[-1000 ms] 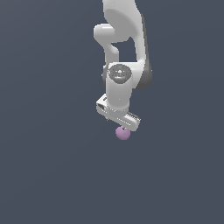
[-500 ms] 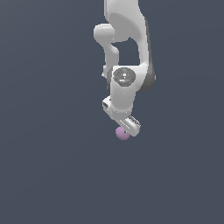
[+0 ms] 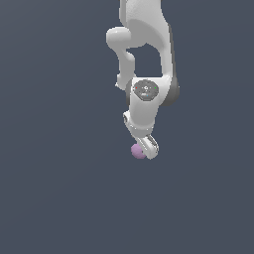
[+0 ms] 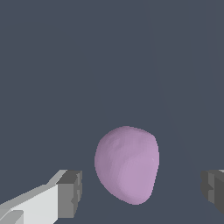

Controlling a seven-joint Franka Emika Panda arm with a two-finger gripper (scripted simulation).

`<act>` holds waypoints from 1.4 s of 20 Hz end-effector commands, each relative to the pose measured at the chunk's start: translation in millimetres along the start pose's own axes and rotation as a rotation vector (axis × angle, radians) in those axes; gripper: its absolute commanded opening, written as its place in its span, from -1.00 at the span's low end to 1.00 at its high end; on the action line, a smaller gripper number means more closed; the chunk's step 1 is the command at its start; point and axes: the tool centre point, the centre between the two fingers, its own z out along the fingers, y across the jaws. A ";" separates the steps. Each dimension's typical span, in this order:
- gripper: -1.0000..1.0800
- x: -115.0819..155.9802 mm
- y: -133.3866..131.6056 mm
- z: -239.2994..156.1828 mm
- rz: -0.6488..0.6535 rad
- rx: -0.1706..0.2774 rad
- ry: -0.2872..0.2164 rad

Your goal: Pick up the object and move it to a goal position.

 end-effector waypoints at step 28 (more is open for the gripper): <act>0.92 -11.0 -7.2 39.6 0.248 0.010 0.006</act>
